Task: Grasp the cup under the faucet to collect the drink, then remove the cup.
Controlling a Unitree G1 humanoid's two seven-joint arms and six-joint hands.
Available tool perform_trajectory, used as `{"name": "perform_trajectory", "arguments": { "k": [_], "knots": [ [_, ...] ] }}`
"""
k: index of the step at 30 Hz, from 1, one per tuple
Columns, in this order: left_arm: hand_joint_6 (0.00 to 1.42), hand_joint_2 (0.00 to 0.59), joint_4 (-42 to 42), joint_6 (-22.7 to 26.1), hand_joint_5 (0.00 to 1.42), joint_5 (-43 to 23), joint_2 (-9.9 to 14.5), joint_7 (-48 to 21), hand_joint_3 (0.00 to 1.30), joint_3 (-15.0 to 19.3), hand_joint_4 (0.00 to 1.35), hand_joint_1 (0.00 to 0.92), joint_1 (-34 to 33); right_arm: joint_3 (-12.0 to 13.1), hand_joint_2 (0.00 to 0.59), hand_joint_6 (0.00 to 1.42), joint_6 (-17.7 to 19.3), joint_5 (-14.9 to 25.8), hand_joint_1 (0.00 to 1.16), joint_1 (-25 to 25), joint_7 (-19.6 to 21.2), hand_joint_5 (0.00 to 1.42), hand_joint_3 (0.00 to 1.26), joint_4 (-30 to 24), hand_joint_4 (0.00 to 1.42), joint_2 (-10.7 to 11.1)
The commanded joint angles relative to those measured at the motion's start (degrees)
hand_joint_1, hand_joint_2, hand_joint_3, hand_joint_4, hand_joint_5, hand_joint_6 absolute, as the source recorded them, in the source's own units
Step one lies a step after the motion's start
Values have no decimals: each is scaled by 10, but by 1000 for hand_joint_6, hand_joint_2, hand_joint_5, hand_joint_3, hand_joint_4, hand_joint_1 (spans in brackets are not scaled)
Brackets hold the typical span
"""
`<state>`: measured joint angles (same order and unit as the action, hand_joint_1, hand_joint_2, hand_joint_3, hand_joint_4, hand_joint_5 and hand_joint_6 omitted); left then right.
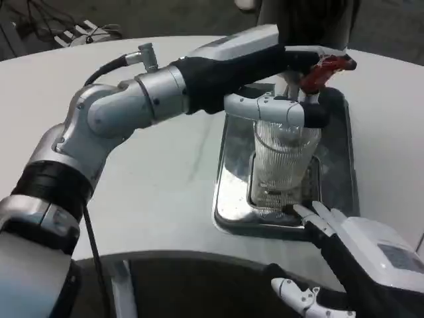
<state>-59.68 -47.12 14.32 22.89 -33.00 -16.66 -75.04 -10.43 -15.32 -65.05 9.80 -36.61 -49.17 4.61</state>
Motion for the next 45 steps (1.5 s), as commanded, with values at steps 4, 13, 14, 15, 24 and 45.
{"name": "perform_trajectory", "arguments": {
  "k": [4, 13, 14, 15, 24, 45],
  "knots": [
    [256, 54, -2, -20, 243, 46, 4, -11, 201, -38, 137, 0, 11, 3, 398, 216, -11, 14, 316, -3, -1, 0, 104, 7, 0, -2],
    [256, 54, -3, -34, 243, 52, 13, -5, 201, -50, 137, 0, 15, 9, 395, 228, -26, 37, 313, -13, 8, 1, 105, 11, 0, -6],
    [256, 54, -3, -35, 243, 52, 14, -5, 201, -50, 137, 0, 15, 11, 392, 229, -31, 44, 311, -14, 9, 14, 105, 11, 0, -8],
    [256, 54, -3, -36, 241, 51, 14, -5, 201, -51, 137, 0, 15, 18, 382, 230, -37, 60, 315, -14, 16, 33, 105, 12, 0, -15],
    [254, 50, -1, -38, 222, 46, 18, -8, 193, -49, 125, 0, 18, 65, 247, 316, -48, 173, 507, -27, 152, 187, 0, 37, 75, -65],
    [239, 0, -4, -41, 216, 35, 32, -12, 182, -41, 115, 0, 21, 2, 227, 211, -56, 163, 567, -146, 372, 88, 0, 237, 13, -85]
  ]
}}
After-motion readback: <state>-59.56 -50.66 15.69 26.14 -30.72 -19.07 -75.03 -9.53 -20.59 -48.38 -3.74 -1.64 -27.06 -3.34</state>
